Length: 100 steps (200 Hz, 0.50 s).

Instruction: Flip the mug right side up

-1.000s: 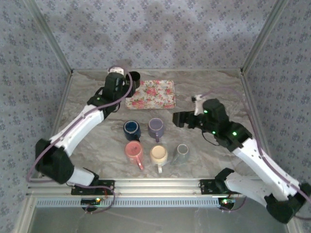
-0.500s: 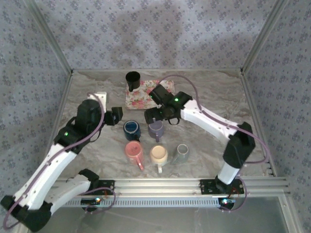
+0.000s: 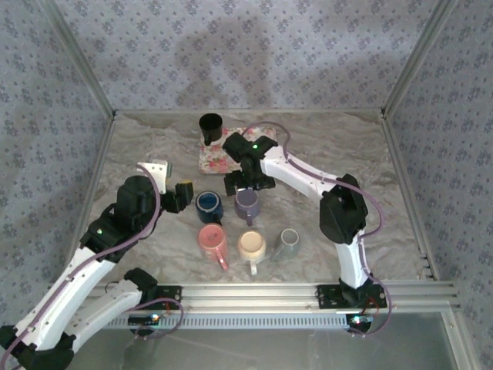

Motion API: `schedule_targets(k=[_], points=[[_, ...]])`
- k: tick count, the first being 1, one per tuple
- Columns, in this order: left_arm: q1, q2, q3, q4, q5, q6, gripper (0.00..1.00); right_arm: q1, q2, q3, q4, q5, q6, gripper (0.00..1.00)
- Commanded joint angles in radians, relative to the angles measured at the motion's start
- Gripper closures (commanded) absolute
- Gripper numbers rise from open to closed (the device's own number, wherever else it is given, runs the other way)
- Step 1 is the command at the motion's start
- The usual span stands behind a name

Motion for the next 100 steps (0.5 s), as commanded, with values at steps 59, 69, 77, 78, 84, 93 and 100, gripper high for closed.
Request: schedule_targets(k=[59,69,77,78,84,93,100], points=[[-0.017,-0.014,-0.008,0.036,-0.036,0.032,0.28,0.009,0.073,-0.007,-0.018,0.004,0.056,0.0],[-0.017,-0.014,-0.01,0.039,-0.036,0.032,0.29,0.013,0.082,-0.01,-0.007,0.005,0.056,0.0],[-0.018,-0.013,-0.011,0.038,-0.037,0.032,0.28,0.018,0.087,-0.02,0.007,0.004,0.056,0.0],[-0.018,-0.013,-0.01,0.038,-0.037,0.032,0.29,0.018,0.088,-0.022,0.009,0.005,0.056,0.0],[-0.017,-0.012,-0.011,0.038,-0.037,0.032,0.28,0.021,0.092,-0.026,0.013,0.01,0.063,0.0],[-0.017,-0.012,-0.012,0.038,-0.039,0.032,0.29,0.029,0.108,-0.018,-0.005,0.023,0.085,0.0],[-0.017,-0.012,-0.011,0.038,-0.042,0.033,0.28,0.034,0.122,-0.01,-0.011,0.038,0.116,0.0]])
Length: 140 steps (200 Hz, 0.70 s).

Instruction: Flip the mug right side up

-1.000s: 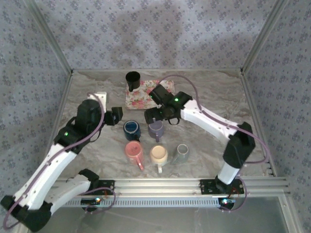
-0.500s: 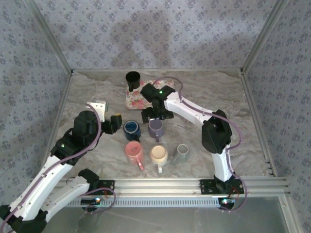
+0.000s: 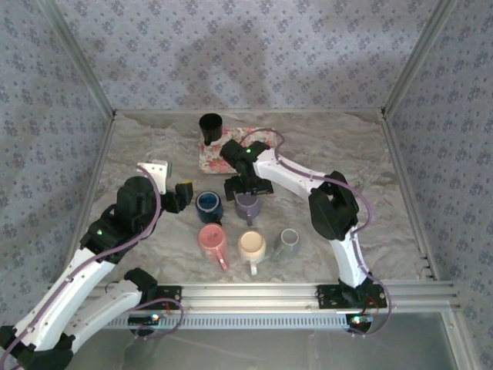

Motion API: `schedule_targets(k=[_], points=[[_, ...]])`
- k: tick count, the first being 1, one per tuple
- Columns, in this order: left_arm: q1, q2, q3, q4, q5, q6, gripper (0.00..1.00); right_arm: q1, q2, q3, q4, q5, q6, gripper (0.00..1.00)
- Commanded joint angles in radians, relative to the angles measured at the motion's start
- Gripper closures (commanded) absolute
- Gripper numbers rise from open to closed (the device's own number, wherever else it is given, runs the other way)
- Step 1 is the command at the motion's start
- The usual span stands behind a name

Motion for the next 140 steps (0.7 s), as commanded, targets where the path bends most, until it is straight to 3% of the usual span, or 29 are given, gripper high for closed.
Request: schedule_targets(k=[1,45,93,118,140], points=[[-0.007,-0.008,-0.007,0.028,-0.023,0.017,0.29,0.023,0.047,0.004,-0.021,0.041,0.073,0.0],[-0.007,-0.003,-0.008,0.027,-0.028,0.018,0.29,0.053,0.041,-0.033,-0.01,0.097,0.144,0.06],[-0.007,0.006,-0.008,0.026,-0.037,0.023,0.29,0.05,0.011,-0.076,0.026,0.101,0.148,0.31],[-0.007,0.008,-0.009,0.028,-0.045,0.024,0.29,0.049,-0.005,-0.083,0.028,0.105,0.148,0.4],[-0.007,0.013,-0.019,0.041,-0.028,0.026,0.29,0.04,-0.052,-0.084,0.028,0.117,0.143,0.42]])
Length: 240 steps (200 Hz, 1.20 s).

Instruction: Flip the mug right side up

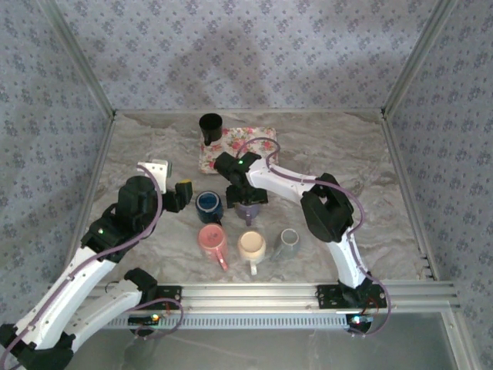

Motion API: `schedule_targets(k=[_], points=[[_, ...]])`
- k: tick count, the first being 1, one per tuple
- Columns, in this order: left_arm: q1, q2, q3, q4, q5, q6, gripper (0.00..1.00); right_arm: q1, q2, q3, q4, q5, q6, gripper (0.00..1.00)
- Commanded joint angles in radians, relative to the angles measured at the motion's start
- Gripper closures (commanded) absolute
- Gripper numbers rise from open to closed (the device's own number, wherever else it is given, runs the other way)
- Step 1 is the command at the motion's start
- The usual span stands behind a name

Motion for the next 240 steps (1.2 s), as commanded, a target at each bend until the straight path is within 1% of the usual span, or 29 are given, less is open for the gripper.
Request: schedule_targets(k=[1,21,34,51,63,73,82,99,109,116,122,136,147,167,169,184,210,220,240], points=[[-0.007,0.002,-0.017,0.04,0.002,0.018,0.29,-0.012,-0.066,-0.014,-0.012,0.042,0.012,0.42],[-0.008,0.021,-0.016,0.058,0.033,0.017,0.29,-0.037,-0.151,-0.025,0.004,0.042,0.0,0.43],[-0.007,0.044,-0.002,0.06,0.045,-0.008,0.29,-0.057,-0.219,-0.037,0.016,0.046,-0.001,0.43],[-0.007,0.085,0.043,0.051,0.144,-0.032,0.29,-0.093,-0.332,-0.091,0.086,0.023,0.009,0.43],[-0.007,0.114,0.073,0.061,0.235,-0.064,0.28,-0.123,-0.424,-0.151,0.162,-0.009,0.018,0.44],[-0.006,0.135,0.091,0.088,0.282,-0.128,0.28,-0.153,-0.498,-0.199,0.225,-0.038,0.026,0.46],[-0.007,0.159,0.111,0.103,0.305,-0.188,0.27,-0.178,-0.562,-0.24,0.285,-0.069,0.029,0.45],[-0.004,0.209,0.134,0.148,0.381,-0.254,0.27,-0.207,-0.674,-0.301,0.364,-0.066,0.021,0.44],[-0.001,0.231,0.115,0.222,0.445,-0.288,0.27,-0.225,-0.733,-0.33,0.395,-0.073,0.019,0.45],[0.004,0.251,0.094,0.297,0.516,-0.315,0.27,-0.239,-0.776,-0.357,0.442,-0.094,0.021,0.46],[0.008,0.277,0.082,0.368,0.597,-0.344,0.27,-0.253,-0.81,-0.384,0.472,-0.116,0.029,0.47],[0.01,0.353,0.078,0.487,0.703,-0.436,0.27,-0.296,-0.884,-0.45,0.559,-0.194,0.065,0.49],[0.002,0.402,0.054,0.649,0.799,-0.506,0.27,-0.328,-0.931,-0.491,0.592,-0.244,0.08,0.49],[-0.003,0.476,0.057,0.778,0.876,-0.589,0.24,-0.368,-0.999,-0.534,0.641,-0.302,0.102,0.5],[-0.003,0.482,0.056,0.791,0.883,-0.596,0.24,-0.37,-1.004,-0.561,0.639,-0.306,0.104,0.5],[0.003,0.518,0.038,0.89,0.928,-0.654,0.24,-0.389,-1.044,-0.599,0.659,-0.347,0.114,0.5],[0.016,0.593,-0.002,1.139,1.029,-0.793,0.24,-0.43,-1.108,-0.684,0.797,-0.451,0.172,0.5],[0.018,0.628,-0.003,1.196,1.066,-0.829,0.24,-0.447,-1.12,-0.707,0.861,-0.495,0.203,0.5],[0.02,0.662,-0.013,1.265,1.098,-0.863,0.24,-0.459,-1.122,-0.719,0.962,-0.57,0.252,0.5]])
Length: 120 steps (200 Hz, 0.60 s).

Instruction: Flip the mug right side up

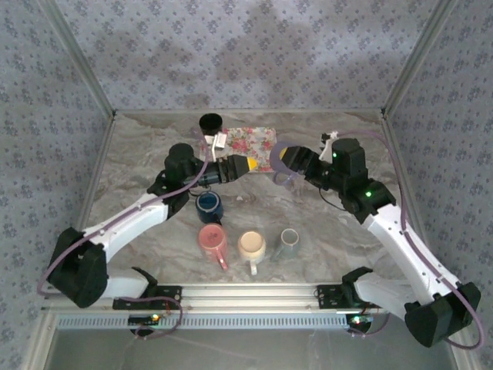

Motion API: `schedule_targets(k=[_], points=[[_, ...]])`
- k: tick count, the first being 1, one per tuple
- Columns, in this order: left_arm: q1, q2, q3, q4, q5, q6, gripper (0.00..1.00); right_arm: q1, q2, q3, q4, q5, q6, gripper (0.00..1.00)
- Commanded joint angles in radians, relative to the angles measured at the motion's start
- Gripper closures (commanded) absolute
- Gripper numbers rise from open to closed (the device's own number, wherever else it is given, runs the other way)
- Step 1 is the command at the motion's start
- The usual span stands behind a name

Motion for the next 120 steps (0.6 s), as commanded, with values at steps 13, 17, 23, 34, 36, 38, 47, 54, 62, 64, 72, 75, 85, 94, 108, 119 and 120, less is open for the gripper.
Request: schedule_targets(k=[13,17,23,34,36,38,47,54,62,64,72,75,85,94,108,119,120], points=[[0.008,0.037,-0.015,0.264,0.142,-0.122,0.25,-0.017,-0.029,0.004,0.3,-0.17,0.102,0.5],[0.007,0.04,-0.015,0.275,0.15,-0.125,0.25,-0.017,-0.029,0.005,0.308,-0.175,0.109,0.5],[0.007,0.04,-0.018,0.297,0.159,-0.135,0.26,-0.018,-0.027,0.004,0.323,-0.18,0.117,0.5],[0.007,0.045,-0.025,0.354,0.173,-0.163,0.26,-0.017,-0.025,-0.004,0.357,-0.188,0.137,0.5],[0.006,0.046,-0.027,0.368,0.175,-0.17,0.27,-0.017,-0.024,-0.006,0.366,-0.19,0.141,0.5],[0.006,0.048,-0.028,0.381,0.179,-0.178,0.27,-0.016,-0.024,-0.009,0.373,-0.191,0.146,0.5],[0.0,0.06,-0.029,0.45,0.195,-0.216,0.29,-0.017,-0.02,-0.023,0.415,-0.198,0.171,0.5],[-0.004,0.071,-0.03,0.496,0.208,-0.243,0.3,-0.015,-0.015,-0.034,0.451,-0.208,0.195,0.5],[-0.011,0.085,-0.028,0.539,0.219,-0.27,0.31,-0.018,-0.006,-0.05,0.512,-0.227,0.229,0.5],[-0.01,0.088,-0.028,0.549,0.219,-0.279,0.32,-0.018,-0.004,-0.053,0.528,-0.23,0.237,0.5],[-0.012,0.102,-0.033,0.599,0.218,-0.311,0.33,-0.016,0.006,-0.062,0.576,-0.243,0.265,0.5],[-0.013,0.106,-0.036,0.619,0.215,-0.325,0.33,-0.014,0.009,-0.064,0.59,-0.247,0.271,0.5],[-0.013,0.126,-0.044,0.7,0.211,-0.373,0.34,-0.007,0.017,-0.06,0.613,-0.253,0.28,0.5],[-0.018,0.144,-0.045,0.767,0.208,-0.412,0.35,0.0,0.02,-0.054,0.615,-0.252,0.276,0.5],[-0.033,0.171,-0.045,0.855,0.198,-0.467,0.36,0.014,0.022,-0.047,0.615,-0.249,0.265,0.5],[-0.049,0.186,-0.038,0.891,0.194,-0.485,0.37,0.02,0.024,-0.047,0.62,-0.249,0.263,0.5],[-0.051,0.186,-0.038,0.89,0.193,-0.484,0.37,0.021,0.024,-0.047,0.62,-0.249,0.262,0.5]])
